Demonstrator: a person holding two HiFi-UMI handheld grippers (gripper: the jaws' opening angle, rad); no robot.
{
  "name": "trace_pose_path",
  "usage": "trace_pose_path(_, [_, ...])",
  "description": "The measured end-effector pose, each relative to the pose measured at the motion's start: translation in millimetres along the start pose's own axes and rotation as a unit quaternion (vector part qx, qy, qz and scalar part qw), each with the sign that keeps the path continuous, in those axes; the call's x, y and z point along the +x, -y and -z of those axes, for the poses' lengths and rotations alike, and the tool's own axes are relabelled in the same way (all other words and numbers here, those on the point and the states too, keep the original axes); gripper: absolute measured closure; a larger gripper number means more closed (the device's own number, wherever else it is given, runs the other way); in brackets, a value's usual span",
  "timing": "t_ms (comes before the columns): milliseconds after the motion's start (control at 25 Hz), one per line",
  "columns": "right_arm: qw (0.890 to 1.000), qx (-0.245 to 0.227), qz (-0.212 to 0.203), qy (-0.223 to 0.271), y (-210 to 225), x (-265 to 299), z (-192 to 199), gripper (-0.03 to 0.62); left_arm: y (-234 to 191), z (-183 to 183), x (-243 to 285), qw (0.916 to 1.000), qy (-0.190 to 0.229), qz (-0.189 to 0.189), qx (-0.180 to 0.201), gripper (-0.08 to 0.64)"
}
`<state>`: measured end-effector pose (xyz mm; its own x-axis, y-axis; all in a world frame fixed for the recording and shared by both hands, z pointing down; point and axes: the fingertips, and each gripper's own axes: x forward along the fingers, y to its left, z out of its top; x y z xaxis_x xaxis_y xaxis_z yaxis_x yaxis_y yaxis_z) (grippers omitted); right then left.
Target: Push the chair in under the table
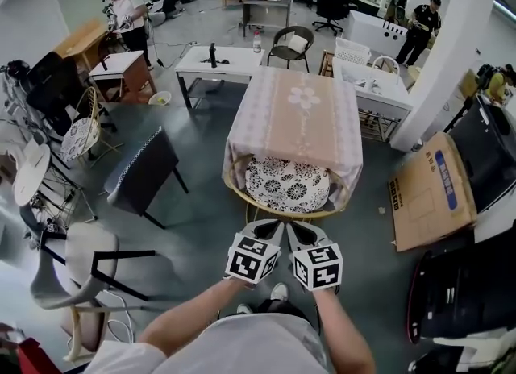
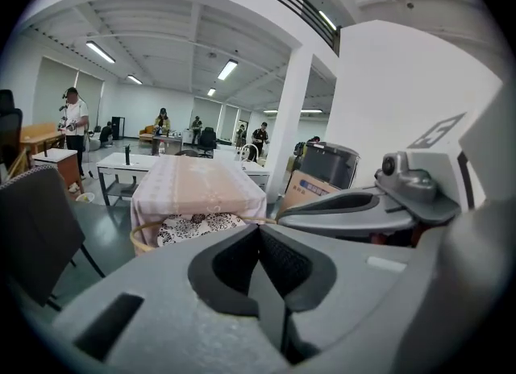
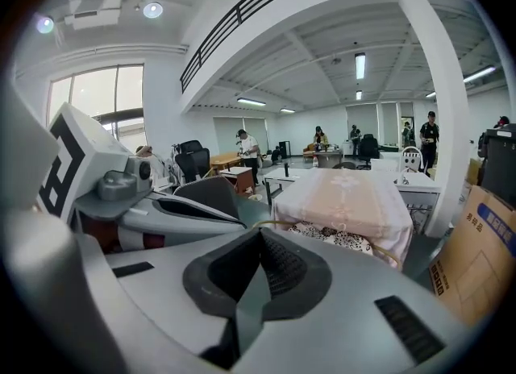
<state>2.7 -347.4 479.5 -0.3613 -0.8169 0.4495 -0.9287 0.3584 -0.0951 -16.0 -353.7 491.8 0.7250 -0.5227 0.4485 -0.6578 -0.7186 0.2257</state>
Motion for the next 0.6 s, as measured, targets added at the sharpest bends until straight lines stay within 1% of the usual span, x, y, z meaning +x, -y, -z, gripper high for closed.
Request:
trace_pose_path(280, [1.000, 0.004, 0.004, 0.005, -29.3, -5.0, 1.6, 0.589, -1.6, 8.7, -26.5, 1.0000, 0.002, 0.003, 0.005, 0.554])
trace_pose_path(600, [1.000, 0.009, 0.004, 0.009, -44.8, -5.3, 4.7, 0.589, -9.3, 13.8, -43.1, 1.0000, 0.008, -0.001, 0.003, 0.554])
